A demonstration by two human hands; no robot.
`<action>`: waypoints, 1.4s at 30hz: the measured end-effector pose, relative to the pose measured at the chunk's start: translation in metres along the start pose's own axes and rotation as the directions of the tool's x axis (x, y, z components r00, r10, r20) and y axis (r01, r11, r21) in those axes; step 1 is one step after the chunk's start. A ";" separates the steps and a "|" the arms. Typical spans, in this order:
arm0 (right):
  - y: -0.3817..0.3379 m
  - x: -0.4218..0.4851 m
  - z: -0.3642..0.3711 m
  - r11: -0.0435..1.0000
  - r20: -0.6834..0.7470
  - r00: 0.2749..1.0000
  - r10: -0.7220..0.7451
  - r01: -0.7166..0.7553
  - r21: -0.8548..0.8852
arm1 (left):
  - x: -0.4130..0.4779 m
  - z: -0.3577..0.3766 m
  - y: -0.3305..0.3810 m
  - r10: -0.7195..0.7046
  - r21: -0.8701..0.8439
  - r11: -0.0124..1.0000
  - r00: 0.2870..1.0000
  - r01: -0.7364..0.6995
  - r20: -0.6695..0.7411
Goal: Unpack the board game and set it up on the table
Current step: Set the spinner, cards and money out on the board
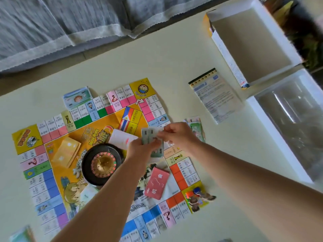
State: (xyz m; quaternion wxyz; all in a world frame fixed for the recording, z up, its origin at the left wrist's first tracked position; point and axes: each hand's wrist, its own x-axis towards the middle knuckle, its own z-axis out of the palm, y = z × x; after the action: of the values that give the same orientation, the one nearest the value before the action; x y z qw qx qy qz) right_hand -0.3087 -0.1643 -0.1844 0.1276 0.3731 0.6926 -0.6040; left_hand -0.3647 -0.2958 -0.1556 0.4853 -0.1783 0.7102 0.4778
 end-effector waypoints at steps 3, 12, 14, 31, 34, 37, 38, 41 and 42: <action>0.017 -0.004 -0.020 1.000 -0.017 1.000 0.021 -0.021 0.012 | -0.001 0.027 -0.007 -0.012 -0.025 1.000 1.000 0.012 0.021; 0.059 -0.001 -0.089 0.975 -0.301 0.950 0.080 -0.137 -0.173 | 0.006 0.071 -0.010 0.032 0.099 0.995 0.999 -0.029 -0.027; 0.065 0.004 -0.095 0.958 -0.321 0.945 0.061 -0.146 -0.246 | 0.008 0.076 -0.009 0.041 0.128 0.991 0.999 -0.038 -0.022; 0.028 -0.026 -0.010 0.925 -0.017 0.956 -0.294 0.280 -0.258 | -0.007 0.034 -0.026 -0.051 0.144 0.989 0.966 0.015 0.252; 0.023 -0.039 0.017 0.939 -0.046 0.952 -0.303 0.290 -0.187 | -0.012 0.006 -0.042 0.021 0.158 0.986 0.979 -0.054 0.201; 0.027 -0.054 0.042 0.924 -0.008 0.947 -0.320 0.310 -0.224 | -0.021 -0.013 -0.058 0.032 0.220 0.973 0.986 -0.068 0.164; 0.029 -0.059 0.052 0.907 0.002 0.941 -0.338 0.327 -0.266 | -0.025 -0.020 -0.065 0.026 0.240 0.968 0.984 -0.068 0.175; 0.039 -0.071 0.076 0.875 0.001 0.933 -0.361 0.339 -0.346 | -0.036 -0.039 -0.084 -0.008 0.275 0.960 0.977 -0.052 0.212; 0.040 -0.076 0.082 0.880 0.012 0.937 -0.350 0.333 -0.339 | -0.039 -0.045 -0.090 -0.011 0.271 0.961 0.977 -0.048 0.211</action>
State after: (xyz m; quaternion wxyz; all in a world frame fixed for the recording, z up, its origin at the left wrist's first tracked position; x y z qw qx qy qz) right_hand -0.2521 -0.2687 -0.1864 0.0638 0.2326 0.8431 -0.4806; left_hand -0.3051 -0.3856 -0.1643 0.5733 -0.0509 0.7157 0.3956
